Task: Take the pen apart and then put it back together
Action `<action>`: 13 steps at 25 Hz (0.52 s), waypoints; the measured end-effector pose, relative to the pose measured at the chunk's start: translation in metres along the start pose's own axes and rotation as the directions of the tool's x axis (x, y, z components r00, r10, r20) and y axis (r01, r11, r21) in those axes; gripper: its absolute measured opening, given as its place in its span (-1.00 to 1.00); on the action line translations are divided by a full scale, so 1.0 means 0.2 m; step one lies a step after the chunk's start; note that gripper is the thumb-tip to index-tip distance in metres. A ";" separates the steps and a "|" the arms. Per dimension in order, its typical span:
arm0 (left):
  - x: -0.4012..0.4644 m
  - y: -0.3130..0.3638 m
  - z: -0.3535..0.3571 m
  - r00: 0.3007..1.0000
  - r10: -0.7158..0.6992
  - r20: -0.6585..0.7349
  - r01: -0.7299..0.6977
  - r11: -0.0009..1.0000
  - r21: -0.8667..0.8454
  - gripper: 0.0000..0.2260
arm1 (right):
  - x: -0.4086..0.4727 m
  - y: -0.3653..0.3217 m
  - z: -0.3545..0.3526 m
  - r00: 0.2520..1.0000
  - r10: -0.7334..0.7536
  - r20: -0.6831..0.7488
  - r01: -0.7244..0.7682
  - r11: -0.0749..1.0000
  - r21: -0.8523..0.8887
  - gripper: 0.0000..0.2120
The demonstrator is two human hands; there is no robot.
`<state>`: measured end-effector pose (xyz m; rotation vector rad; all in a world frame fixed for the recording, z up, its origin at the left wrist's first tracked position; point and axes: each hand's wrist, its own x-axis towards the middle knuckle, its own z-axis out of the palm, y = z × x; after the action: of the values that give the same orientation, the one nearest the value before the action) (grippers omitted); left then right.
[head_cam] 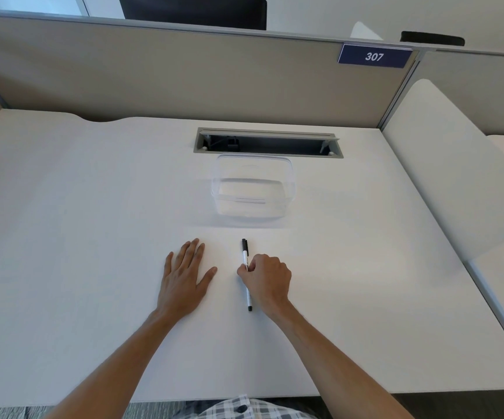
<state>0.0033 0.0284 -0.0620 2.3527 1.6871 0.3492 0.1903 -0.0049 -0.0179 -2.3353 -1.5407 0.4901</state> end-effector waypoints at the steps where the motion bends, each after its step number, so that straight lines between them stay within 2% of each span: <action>1: 0.00 0.00 0.00 1.000 0.001 0.001 -0.001 1.000 -0.003 -0.34 | 0.00 0.00 0.00 1.000 0.002 0.001 -0.002 1.000 0.011 -0.74; 8: 0.00 0.00 0.00 1.000 0.001 0.000 -0.001 1.000 0.001 -0.34 | 0.00 0.01 -0.01 1.000 0.003 0.018 -0.004 0.999 0.054 -0.73; 13: -0.01 0.01 -0.01 1.000 -0.005 0.013 0.005 1.000 0.000 -0.32 | -0.02 0.01 -0.04 1.000 0.027 -0.006 -0.026 0.993 0.115 -0.61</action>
<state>0.0036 0.0269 -0.0599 2.3455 1.6866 0.3326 0.1936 -0.0100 -0.0108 -2.2707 -1.4403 0.5598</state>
